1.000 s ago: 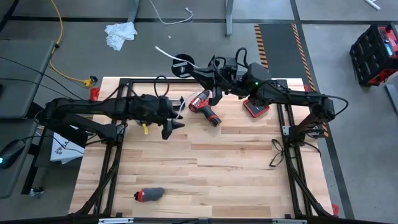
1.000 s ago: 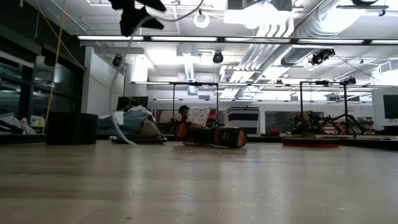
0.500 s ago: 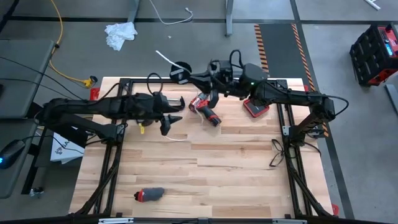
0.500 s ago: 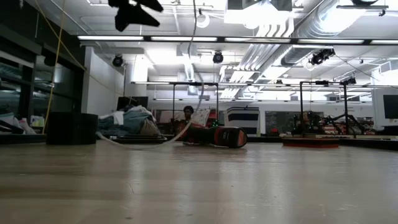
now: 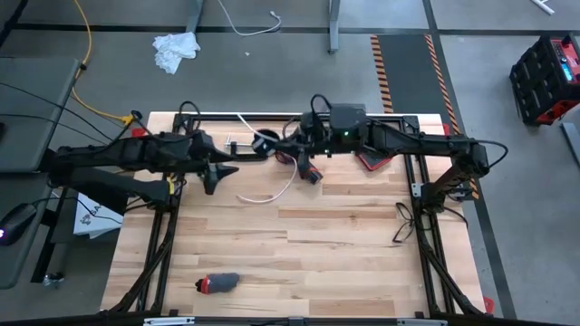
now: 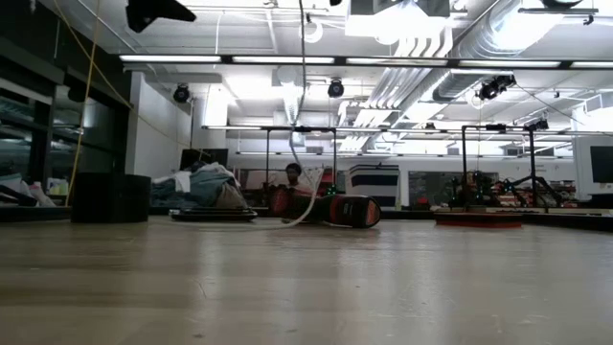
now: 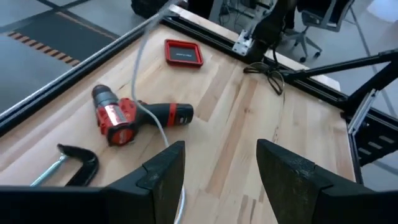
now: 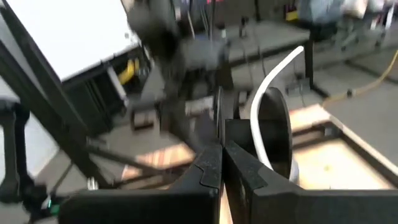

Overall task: Coil cords
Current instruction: Coil the white cable wire into the black spool

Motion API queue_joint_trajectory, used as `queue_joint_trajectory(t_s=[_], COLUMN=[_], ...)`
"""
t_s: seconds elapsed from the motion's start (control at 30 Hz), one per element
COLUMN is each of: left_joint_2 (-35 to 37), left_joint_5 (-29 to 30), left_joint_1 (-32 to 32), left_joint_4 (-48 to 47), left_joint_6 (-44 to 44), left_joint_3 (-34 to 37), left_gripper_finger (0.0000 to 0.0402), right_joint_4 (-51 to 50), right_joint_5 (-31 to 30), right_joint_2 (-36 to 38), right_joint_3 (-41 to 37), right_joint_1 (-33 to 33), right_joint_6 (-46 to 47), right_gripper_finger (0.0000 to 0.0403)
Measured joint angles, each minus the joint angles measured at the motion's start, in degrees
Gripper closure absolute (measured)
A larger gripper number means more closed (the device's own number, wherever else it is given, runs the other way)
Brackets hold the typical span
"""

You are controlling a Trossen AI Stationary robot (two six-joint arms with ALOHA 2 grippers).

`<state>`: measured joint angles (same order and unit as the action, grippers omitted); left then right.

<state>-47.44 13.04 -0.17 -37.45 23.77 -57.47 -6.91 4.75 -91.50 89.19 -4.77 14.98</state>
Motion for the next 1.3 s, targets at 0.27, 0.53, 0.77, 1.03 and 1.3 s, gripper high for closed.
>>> queue_joint_trajectory(t_s=[0.27,0.53,0.77,1.03,1.3], left_joint_2=[0.19,-4.07,-9.42,-16.79,-19.04], left_joint_5=[4.05,6.27,9.74,5.49,5.34], left_joint_1=[0.0,0.05,1.68,4.83,5.84], left_joint_4=[2.98,2.16,-4.5,-13.97,-14.64], left_joint_6=[-5.73,-19.33,-37.92,-49.09,-51.88], left_joint_3=[0.0,-6.61,-15.79,-21.5,-22.67], left_gripper_finger=[0.0208,0.0208,0.0208,0.0208,0.0208], right_joint_4=[-9.21,-11.79,-12.17,-12.16,-12.16], right_joint_5=[-0.01,0.01,1.97,2.62,2.6], right_joint_2=[0.0,0.0,0.0,0.0,0.0], right_joint_3=[0.0,0.0,0.0,0.0,0.0], right_joint_1=[2.54,3.04,3.09,3.12,3.31], right_joint_6=[-1.06,-2.07,-3.48,-3.52,-4.13], right_gripper_finger=[0.0403,0.0403,0.0403,0.0403,0.0403])
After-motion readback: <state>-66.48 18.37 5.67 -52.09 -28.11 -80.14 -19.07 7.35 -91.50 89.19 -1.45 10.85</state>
